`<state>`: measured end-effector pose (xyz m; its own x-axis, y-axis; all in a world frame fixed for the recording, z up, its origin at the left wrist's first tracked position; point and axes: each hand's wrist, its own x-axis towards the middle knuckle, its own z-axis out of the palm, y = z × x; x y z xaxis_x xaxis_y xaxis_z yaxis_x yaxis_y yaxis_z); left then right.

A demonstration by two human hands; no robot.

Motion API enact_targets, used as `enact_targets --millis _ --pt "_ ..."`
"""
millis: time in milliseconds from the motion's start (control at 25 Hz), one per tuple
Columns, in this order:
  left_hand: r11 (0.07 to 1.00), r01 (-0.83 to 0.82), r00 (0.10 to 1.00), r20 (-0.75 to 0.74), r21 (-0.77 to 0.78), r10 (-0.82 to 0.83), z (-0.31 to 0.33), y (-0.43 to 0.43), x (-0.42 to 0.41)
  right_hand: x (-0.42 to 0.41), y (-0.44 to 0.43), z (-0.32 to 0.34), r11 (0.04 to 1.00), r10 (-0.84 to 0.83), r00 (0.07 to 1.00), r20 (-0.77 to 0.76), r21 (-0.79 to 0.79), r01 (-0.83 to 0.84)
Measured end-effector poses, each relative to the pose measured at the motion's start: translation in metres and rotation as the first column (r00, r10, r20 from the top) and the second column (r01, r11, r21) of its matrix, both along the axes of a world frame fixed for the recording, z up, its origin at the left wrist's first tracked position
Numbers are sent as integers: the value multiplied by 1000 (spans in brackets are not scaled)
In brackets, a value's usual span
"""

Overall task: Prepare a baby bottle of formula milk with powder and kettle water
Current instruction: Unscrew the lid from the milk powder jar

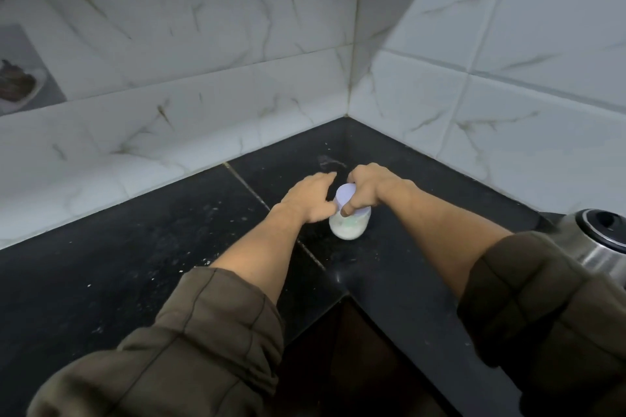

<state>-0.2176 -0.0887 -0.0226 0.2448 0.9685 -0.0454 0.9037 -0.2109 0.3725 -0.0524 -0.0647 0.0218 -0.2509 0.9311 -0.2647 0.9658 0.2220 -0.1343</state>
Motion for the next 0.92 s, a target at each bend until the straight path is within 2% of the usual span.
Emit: enact_targets --millis 200,320,480,640,920 --pt "983 19 995 101 -180 -1 -45 -23 -15 -20 -10 -21 999 27 999 26 -43 -26" --pt "974 -43 967 237 -224 97 -63 -28 -12 -21 -16 -33 998 32 999 26 -63 -31" --pt "947 -137 887 391 -290 248 -86 -37 -3 -18 -22 -51 997 22 1000 15 -68 -21" --pt "939 -178 811 496 -295 310 -107 -42 0 -18 -22 -53 999 32 999 29 -30 -32" --pt "951 -190 781 549 -243 297 -117 -39 1 -14 -16 -54 995 81 996 -34 -59 -83"
